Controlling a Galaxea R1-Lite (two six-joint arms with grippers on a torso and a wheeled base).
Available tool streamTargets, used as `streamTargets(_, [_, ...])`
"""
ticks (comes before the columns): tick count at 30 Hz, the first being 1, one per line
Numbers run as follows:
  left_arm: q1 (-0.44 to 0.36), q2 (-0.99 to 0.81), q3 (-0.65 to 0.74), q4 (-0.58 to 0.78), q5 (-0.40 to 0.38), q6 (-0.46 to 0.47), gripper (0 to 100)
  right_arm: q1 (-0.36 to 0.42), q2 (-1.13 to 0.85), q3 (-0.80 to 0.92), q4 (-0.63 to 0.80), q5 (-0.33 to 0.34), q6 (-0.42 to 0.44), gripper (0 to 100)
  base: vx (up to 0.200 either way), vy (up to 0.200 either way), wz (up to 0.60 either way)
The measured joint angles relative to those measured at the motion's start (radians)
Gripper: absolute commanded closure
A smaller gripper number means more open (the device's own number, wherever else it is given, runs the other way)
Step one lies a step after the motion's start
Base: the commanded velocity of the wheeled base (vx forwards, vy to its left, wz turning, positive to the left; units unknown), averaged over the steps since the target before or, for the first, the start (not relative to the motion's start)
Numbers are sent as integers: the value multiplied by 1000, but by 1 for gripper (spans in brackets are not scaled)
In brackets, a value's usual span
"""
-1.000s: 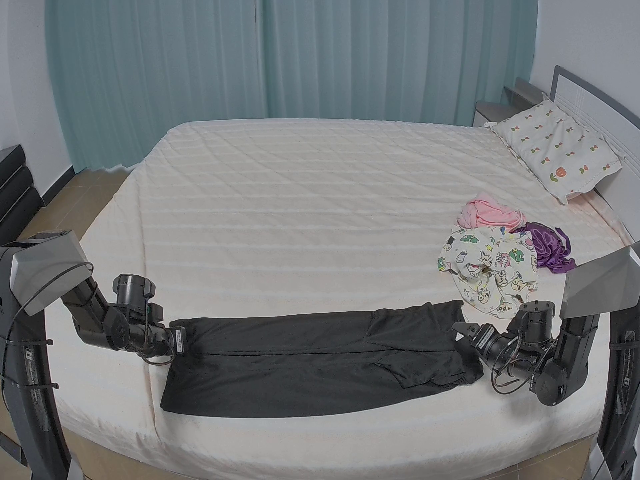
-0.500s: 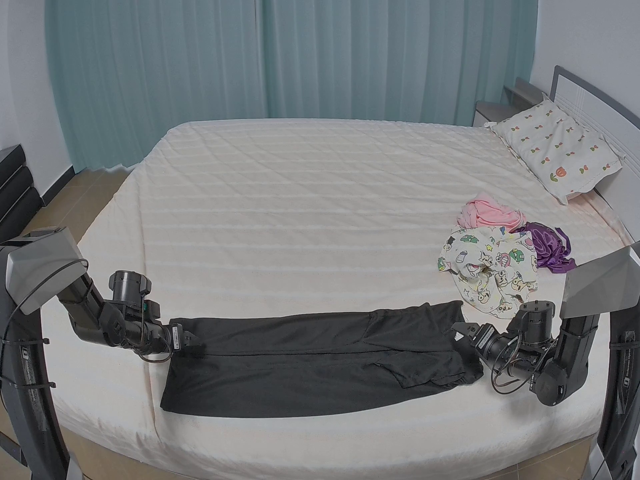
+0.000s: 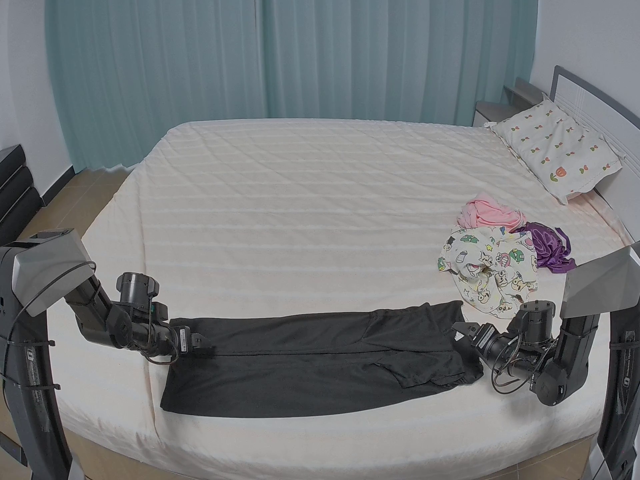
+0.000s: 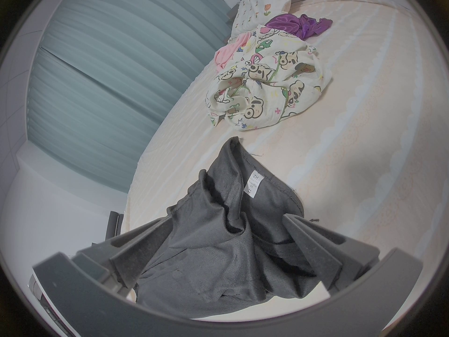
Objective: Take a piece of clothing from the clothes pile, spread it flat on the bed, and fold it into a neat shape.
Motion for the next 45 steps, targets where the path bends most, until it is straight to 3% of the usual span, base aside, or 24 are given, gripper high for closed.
streamTargets(19, [-77, -40, 70, -3, 3, 8, 0, -1, 0, 0, 0, 1, 0, 0, 0, 0, 0])
streamTargets(39, [-56, 28, 16, -7, 19, 12, 0, -2, -2, 0, 0, 8, 1, 0, 0, 0, 0])
streamTargets(40, [-58, 29, 16, -6, 19, 13, 100, -2, -2, 0, 0, 8, 1, 0, 0, 0, 0])
streamTargets(45, [-60, 32, 16, -6, 25, 13, 100, -3, -2, 0, 0, 8, 1, 0, 0, 0, 0])
